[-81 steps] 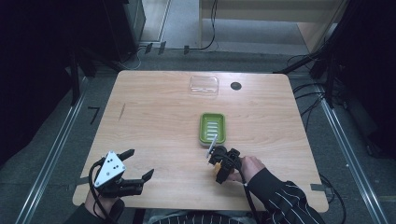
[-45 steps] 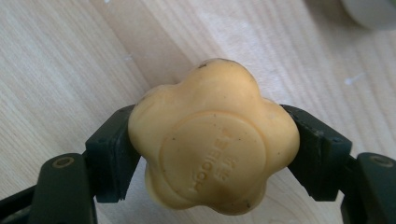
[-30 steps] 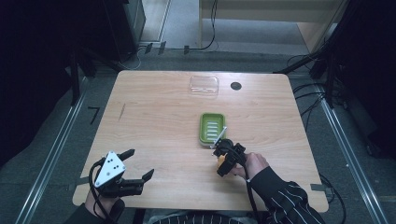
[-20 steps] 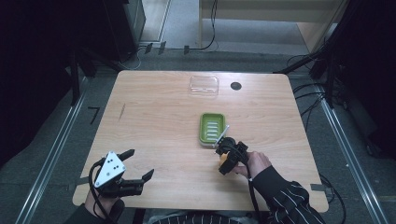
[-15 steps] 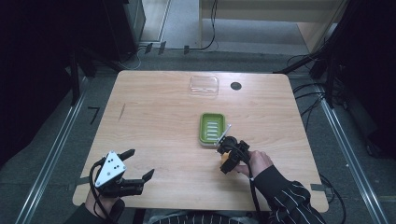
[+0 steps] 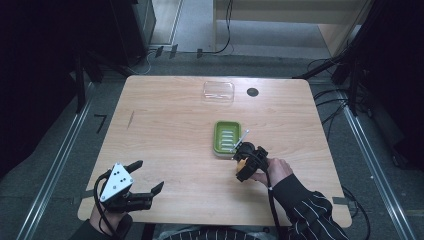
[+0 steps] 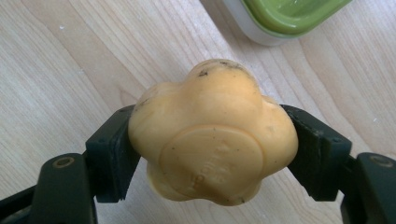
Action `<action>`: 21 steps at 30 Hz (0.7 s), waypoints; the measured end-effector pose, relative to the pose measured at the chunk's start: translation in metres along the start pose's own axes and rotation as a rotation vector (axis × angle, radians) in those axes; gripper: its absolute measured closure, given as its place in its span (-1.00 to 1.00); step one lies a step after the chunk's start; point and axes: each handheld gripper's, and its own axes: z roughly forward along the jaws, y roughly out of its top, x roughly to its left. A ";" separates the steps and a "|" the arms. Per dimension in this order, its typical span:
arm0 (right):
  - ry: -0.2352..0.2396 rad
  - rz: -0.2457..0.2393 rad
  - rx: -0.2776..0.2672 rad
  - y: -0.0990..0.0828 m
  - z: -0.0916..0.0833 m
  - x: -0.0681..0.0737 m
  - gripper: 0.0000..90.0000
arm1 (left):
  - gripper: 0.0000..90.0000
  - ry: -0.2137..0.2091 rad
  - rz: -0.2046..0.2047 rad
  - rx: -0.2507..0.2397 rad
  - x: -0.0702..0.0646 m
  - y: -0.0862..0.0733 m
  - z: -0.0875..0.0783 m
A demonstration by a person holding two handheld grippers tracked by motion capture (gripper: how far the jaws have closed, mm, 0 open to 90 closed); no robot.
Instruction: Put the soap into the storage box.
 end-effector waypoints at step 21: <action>-0.039 0.038 -0.062 0.000 -0.012 -0.016 -0.42 | -0.70 0.001 0.004 0.001 0.000 0.000 0.000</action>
